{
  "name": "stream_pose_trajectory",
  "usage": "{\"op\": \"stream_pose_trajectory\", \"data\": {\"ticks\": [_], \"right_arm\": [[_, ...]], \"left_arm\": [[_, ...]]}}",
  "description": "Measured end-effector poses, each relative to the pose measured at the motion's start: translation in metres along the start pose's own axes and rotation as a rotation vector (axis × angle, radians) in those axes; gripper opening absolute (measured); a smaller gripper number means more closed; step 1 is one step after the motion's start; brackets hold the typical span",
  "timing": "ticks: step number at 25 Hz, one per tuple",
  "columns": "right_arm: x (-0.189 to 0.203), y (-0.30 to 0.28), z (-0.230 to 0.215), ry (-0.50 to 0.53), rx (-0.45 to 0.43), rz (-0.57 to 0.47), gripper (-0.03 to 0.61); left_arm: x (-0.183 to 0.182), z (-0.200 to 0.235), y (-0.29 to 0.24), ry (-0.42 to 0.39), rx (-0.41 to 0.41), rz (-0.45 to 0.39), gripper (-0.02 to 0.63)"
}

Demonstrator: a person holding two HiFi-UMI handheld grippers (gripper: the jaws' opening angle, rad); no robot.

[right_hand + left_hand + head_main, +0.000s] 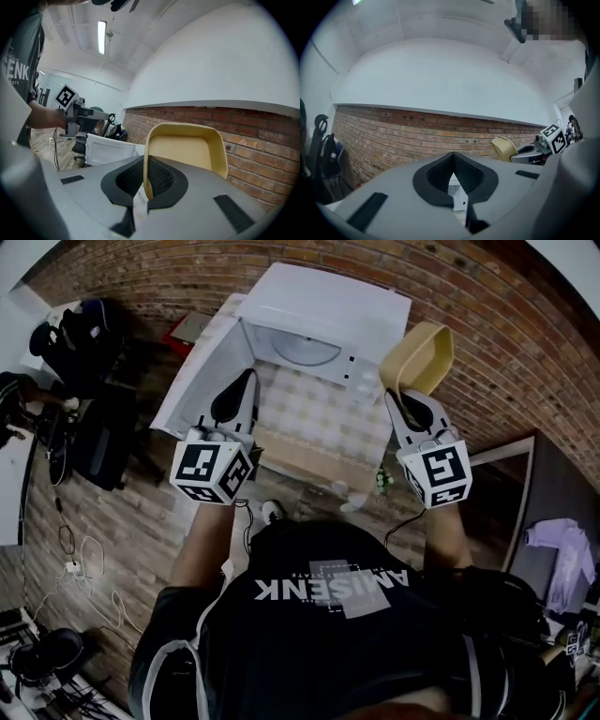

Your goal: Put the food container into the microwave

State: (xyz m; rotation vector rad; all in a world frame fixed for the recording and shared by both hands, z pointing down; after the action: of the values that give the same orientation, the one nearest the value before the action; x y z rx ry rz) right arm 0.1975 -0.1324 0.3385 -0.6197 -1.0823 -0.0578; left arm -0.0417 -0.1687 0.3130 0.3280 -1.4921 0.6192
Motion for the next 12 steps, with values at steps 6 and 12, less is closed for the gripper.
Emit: {"op": "stream_pose_trajectory", "data": {"ticks": [6,12], "right_arm": [[-0.019,-0.029,-0.004,-0.050,0.082,0.040,0.043],[-0.026,-0.037,-0.012,-0.090,0.141,0.060,0.043]], "left_arm": [[-0.011,0.050,-0.028,-0.006,0.054,-0.007,0.012],[-0.009,0.061,-0.047,0.015,0.145,0.008,0.012]]}}
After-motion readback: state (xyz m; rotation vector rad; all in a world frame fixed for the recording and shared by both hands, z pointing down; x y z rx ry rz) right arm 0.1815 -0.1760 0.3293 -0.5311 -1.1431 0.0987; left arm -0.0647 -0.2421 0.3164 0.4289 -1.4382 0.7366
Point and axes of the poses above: the fingertips, and each gripper's own axes: y backward along the fingers, z to its left, x out of its underside, the point moved 2 cm from there along y, backward along the fingers, and after that the axes turned 13 degrees about z, right-handed, at the moved point
